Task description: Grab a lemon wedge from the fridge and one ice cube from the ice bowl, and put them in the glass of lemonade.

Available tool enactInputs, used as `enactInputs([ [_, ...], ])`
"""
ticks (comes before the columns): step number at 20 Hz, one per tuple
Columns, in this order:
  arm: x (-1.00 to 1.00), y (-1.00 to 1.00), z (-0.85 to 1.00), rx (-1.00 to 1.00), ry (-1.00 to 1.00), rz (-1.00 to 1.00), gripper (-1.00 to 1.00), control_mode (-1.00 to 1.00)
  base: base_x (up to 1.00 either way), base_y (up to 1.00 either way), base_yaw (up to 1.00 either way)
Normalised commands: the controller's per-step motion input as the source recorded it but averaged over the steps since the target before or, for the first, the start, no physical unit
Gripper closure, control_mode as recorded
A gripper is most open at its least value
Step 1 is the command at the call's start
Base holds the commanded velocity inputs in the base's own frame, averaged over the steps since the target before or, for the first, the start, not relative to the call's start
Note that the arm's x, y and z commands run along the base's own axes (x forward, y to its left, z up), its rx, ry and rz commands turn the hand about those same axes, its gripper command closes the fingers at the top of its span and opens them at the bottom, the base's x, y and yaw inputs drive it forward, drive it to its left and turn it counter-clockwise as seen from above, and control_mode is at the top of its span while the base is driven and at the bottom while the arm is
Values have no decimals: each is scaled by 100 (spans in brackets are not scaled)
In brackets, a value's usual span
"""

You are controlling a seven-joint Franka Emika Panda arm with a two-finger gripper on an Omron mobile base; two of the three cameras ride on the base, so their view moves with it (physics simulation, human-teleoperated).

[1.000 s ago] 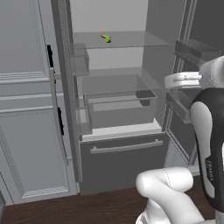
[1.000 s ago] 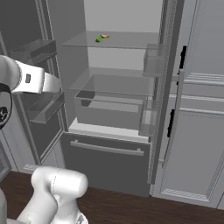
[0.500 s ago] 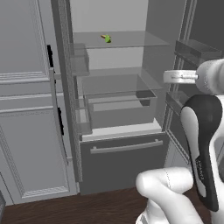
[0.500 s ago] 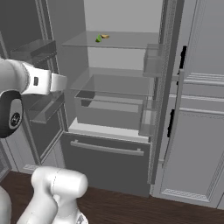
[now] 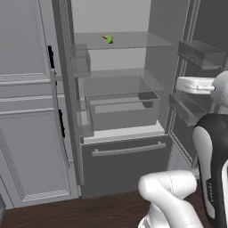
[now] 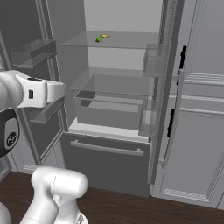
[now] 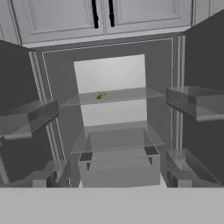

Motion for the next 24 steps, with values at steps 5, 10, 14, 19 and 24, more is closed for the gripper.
enactInputs([
  [5, 39, 0, 26, -13, 30, 0, -100, -100, 0, 0, 0],
  [10, 23, 0, 24, -12, 29, 0, -100, -100, 0, 0, 0],
  [14, 0, 0, 0, 0, 0, 0, -100, -100, 0, 0, 0],
  [19, 0, 0, 0, 0, 0, 0, -100, 100, 55, 30, 0],
  [24, 0, 0, 0, 0, 0, 0, -100, 100, 100, 2, 11],
])
